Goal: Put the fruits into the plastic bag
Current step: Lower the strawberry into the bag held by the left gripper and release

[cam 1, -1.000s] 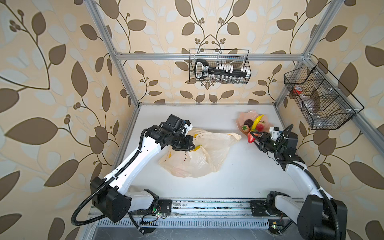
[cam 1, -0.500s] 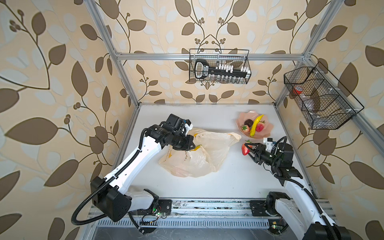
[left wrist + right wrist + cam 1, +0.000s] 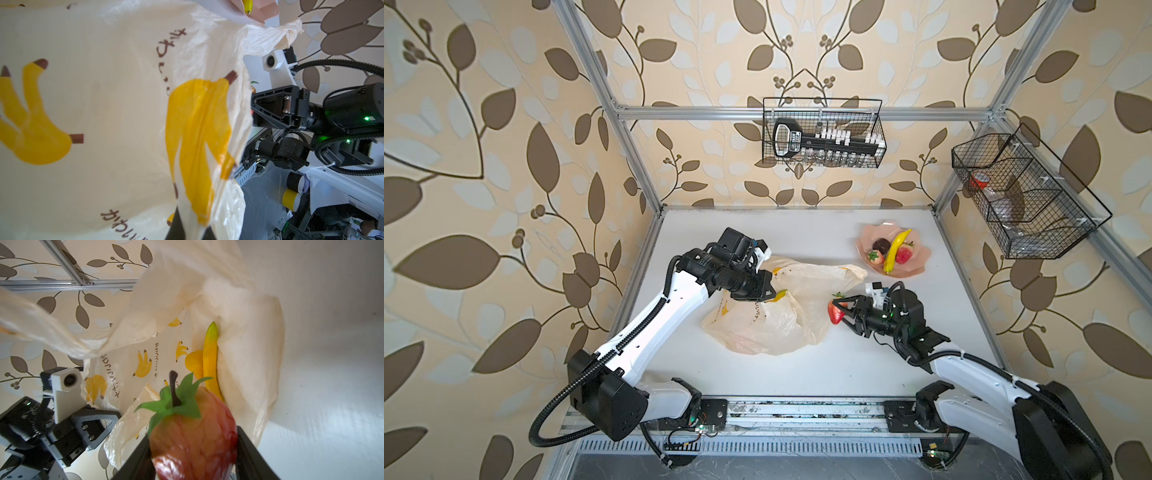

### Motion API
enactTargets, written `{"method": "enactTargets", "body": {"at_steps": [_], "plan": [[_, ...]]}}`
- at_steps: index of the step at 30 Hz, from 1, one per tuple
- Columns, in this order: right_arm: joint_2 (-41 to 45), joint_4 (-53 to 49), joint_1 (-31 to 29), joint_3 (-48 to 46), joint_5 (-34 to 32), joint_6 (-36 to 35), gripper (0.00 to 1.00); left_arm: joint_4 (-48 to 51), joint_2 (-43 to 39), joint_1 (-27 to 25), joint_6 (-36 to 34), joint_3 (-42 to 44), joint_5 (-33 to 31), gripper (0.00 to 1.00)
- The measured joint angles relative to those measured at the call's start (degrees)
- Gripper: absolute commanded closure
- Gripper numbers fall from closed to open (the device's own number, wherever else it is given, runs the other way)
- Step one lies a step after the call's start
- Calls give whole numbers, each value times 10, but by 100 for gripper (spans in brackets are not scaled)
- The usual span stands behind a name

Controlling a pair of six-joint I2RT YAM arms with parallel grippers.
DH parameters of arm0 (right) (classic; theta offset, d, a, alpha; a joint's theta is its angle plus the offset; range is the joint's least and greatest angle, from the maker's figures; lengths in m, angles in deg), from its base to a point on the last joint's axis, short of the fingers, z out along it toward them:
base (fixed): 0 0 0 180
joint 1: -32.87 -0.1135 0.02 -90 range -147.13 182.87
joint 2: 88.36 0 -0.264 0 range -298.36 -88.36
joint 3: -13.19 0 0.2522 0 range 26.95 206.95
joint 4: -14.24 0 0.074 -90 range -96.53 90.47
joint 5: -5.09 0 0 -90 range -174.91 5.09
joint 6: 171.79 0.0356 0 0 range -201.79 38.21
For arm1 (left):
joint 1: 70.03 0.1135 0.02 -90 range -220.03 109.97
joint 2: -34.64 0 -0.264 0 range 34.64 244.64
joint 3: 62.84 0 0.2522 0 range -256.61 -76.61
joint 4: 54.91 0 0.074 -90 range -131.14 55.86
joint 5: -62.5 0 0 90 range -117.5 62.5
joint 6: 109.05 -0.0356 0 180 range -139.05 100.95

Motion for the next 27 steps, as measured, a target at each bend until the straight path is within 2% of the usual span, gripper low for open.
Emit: {"method": "enactTargets", "body": {"at_steps": [12, 27], "plan": [[-204, 109, -81, 140, -24, 7, 63, 0, 0, 0, 0, -1, 1, 100], [-377, 138, -193, 273, -1, 20, 64, -3, 0, 0, 1, -2, 5, 100]]}}
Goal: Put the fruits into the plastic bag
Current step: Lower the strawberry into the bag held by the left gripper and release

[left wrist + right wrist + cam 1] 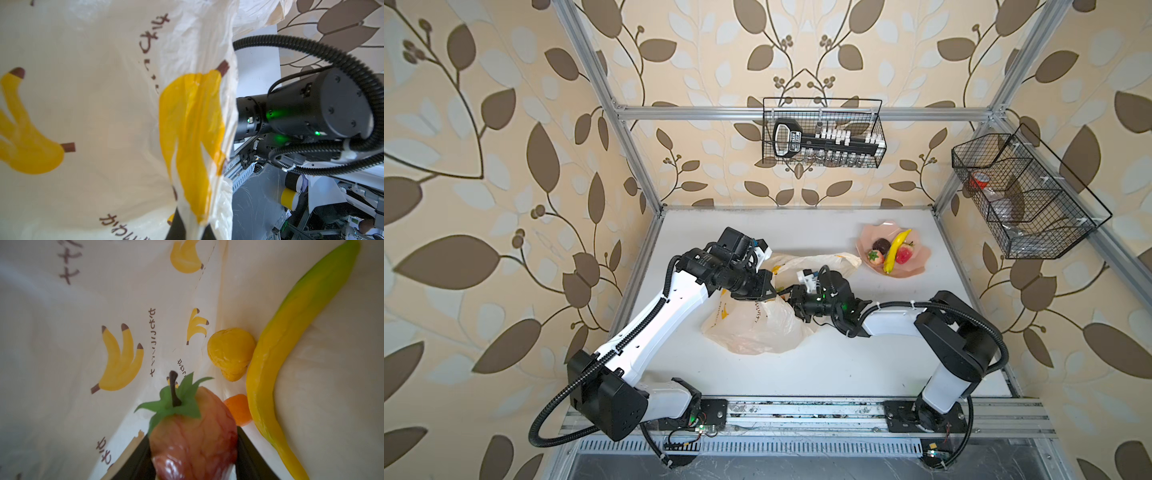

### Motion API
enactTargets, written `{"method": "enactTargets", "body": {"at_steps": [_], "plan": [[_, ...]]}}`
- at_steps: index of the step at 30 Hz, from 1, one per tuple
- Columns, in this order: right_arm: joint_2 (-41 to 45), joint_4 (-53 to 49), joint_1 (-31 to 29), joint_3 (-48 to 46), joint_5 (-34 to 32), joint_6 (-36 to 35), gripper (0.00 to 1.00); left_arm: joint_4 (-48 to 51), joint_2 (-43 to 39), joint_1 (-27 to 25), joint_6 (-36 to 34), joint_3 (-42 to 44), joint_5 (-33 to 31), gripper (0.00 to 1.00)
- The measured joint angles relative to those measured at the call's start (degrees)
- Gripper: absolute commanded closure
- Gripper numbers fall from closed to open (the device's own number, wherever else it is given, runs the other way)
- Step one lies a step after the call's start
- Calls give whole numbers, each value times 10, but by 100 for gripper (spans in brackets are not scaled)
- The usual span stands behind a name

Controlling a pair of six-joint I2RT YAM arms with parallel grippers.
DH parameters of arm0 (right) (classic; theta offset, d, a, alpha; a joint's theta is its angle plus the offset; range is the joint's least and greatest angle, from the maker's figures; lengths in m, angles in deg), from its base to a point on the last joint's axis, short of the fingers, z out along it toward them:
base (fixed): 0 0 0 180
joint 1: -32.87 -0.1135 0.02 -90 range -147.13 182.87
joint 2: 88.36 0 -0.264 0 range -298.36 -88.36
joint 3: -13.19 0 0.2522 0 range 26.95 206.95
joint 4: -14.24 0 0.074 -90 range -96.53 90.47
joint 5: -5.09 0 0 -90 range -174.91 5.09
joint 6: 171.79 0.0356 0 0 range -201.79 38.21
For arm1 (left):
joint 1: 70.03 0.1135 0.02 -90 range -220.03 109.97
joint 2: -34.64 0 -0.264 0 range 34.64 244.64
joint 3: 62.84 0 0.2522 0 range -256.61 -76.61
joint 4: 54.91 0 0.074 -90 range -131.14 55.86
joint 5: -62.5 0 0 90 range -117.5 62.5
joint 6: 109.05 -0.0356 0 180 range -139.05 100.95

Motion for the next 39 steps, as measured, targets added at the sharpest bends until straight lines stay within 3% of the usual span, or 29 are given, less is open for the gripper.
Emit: {"method": "enactTargets", "body": {"at_steps": [11, 26, 39], "plan": [[-52, -69, -15, 74, 43, -2, 53, -4, 0, 0, 0, 0, 9, 100], [-64, -104, -20, 93, 76, -12, 16, -4, 0, 0, 0, 0, 9, 100], [4, -162, -9, 90, 72, -45, 9, -8, -1, 0, 0, 0, 10, 100]]}}
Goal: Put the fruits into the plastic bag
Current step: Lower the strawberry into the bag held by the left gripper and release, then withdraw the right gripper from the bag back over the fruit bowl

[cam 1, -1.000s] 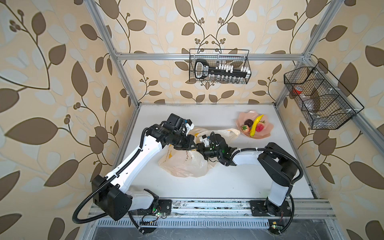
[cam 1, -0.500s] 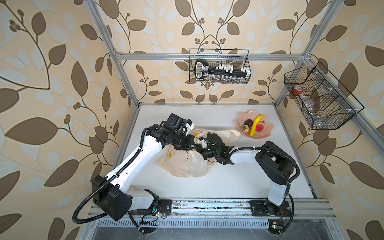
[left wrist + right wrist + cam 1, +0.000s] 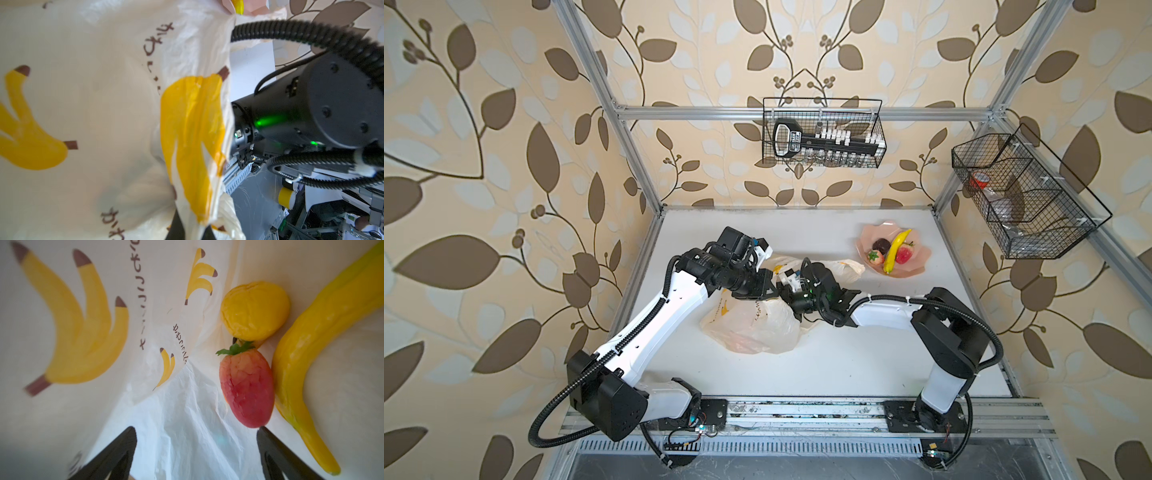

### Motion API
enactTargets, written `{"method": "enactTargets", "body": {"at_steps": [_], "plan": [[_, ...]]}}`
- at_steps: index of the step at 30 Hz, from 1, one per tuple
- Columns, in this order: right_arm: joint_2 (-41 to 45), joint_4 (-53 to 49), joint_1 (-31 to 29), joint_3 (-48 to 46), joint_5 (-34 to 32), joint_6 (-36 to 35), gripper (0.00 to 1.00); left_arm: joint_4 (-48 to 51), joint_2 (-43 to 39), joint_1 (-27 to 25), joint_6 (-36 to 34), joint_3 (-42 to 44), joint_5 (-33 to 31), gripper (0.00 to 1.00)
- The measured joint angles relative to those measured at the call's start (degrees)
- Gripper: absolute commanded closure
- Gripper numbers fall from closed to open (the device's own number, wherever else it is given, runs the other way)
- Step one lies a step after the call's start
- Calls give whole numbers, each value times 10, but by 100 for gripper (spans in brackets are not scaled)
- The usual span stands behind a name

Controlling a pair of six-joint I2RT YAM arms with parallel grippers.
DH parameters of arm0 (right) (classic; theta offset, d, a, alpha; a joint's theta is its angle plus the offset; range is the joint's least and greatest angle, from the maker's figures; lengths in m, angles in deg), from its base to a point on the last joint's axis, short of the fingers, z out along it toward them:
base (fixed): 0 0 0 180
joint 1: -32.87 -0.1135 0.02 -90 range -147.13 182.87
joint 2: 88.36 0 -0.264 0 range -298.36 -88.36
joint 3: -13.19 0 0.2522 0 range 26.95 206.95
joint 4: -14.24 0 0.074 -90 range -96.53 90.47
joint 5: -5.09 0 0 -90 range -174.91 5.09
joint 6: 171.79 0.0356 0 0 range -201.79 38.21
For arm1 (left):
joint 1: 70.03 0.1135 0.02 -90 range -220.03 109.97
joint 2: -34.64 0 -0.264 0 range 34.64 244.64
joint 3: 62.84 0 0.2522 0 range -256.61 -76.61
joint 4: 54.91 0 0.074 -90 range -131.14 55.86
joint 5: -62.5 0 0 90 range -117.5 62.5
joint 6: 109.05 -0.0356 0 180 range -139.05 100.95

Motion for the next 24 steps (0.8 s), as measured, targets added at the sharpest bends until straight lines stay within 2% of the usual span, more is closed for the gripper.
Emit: {"method": "enactTargets", "body": {"at_steps": [8, 16, 24], "plan": [[61, -51, 20, -33, -30, -25, 7, -1, 0, 0, 0, 0, -2, 100], [132, -131, 46, -62, -86, -65, 6, -1, 0, 0, 0, 0, -2, 100], [196, -181, 79, -71, -102, -90, 2, -1, 0, 0, 0, 0, -2, 100]]}}
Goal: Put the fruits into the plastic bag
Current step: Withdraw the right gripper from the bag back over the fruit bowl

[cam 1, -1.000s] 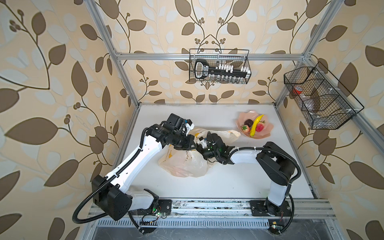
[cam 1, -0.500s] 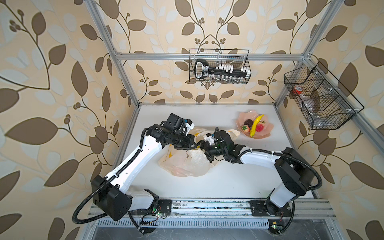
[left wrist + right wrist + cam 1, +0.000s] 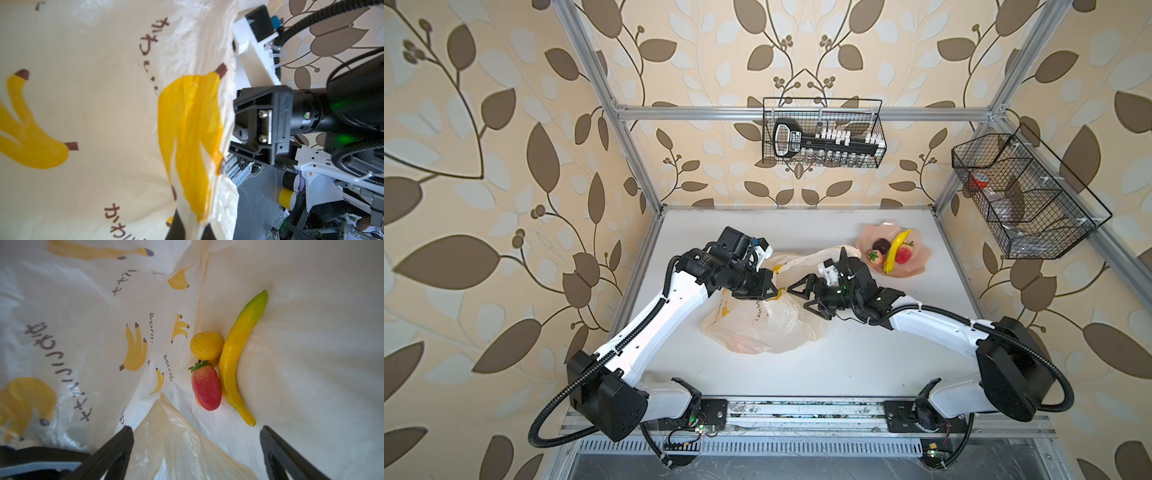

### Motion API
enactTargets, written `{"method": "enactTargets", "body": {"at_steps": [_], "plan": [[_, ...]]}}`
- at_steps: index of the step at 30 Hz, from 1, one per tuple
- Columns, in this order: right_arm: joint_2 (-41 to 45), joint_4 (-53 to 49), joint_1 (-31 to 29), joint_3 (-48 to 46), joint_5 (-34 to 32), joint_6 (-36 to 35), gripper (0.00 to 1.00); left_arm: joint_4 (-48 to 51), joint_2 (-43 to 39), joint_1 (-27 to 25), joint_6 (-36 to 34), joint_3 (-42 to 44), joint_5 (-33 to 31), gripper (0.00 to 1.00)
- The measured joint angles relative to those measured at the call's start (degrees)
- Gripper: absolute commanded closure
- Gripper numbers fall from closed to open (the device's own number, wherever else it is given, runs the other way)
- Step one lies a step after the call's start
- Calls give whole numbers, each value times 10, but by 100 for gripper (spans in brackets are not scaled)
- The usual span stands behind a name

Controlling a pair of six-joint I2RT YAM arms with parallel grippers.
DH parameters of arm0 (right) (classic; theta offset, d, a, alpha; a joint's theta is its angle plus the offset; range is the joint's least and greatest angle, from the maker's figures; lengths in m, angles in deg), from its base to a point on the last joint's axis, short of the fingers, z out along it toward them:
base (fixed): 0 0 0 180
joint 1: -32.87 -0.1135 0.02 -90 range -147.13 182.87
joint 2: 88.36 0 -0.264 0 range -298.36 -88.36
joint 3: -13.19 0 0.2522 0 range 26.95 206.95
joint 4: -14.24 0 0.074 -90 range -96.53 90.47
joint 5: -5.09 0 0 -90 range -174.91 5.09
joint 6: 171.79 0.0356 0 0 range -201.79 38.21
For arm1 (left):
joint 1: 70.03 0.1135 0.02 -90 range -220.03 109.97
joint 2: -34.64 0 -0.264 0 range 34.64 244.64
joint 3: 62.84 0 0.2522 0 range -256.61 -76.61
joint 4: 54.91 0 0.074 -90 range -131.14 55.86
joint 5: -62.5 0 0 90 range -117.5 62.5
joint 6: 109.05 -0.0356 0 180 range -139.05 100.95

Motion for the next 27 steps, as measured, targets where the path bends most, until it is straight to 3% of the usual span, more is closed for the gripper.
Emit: {"method": "enactTargets", "body": {"at_steps": [14, 27], "plan": [[127, -64, 47, -16, -8, -60, 0, -1, 5, 0, 0, 0, 0, 100], [231, -175, 150, -19, -15, -105, 0, -2, 9, 0, 0, 0, 0, 100]]}}
